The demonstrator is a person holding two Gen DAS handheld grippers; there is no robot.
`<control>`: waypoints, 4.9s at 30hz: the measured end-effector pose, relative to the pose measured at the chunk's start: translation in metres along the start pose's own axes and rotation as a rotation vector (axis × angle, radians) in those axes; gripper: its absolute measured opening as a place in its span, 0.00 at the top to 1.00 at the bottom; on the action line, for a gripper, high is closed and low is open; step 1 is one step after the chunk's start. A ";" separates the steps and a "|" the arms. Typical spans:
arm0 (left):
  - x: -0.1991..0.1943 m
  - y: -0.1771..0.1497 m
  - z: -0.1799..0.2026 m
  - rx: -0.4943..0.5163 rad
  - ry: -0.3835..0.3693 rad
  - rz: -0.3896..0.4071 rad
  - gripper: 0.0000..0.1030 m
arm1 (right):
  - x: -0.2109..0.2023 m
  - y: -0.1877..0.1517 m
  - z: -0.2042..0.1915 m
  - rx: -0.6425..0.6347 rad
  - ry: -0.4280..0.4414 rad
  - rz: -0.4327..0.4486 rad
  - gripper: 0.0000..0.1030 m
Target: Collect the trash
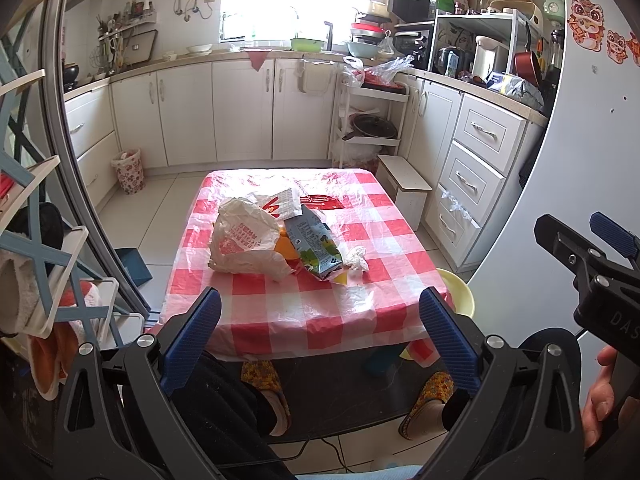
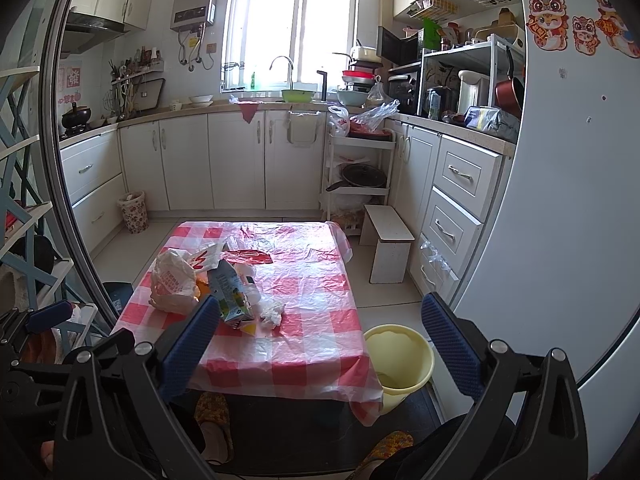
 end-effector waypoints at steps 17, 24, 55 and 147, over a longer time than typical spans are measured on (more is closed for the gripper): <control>0.048 0.025 -0.038 -0.097 0.091 -0.054 0.08 | 0.066 0.000 -0.004 -0.013 0.076 -0.081 0.06; 0.093 0.050 -0.069 -0.152 0.147 -0.069 0.08 | 0.126 0.009 -0.023 -0.076 0.165 -0.123 0.06; 0.236 0.102 -0.155 -0.372 0.202 -0.244 0.64 | 0.312 0.014 -0.106 -0.235 0.428 -0.386 0.64; 0.324 0.087 0.316 0.247 -0.281 -0.252 0.49 | 0.272 0.032 0.286 0.539 0.215 -0.178 0.23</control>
Point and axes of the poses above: each gripper's, at about its wrist camera, not at the fingertips, and x roughly the way its jaws point, z to its right, y to its top, the point moved 5 cm from there along x, roughly the way its jaws point, and after that the axes turned 14 degrees about -z, right-handed, at the moved point
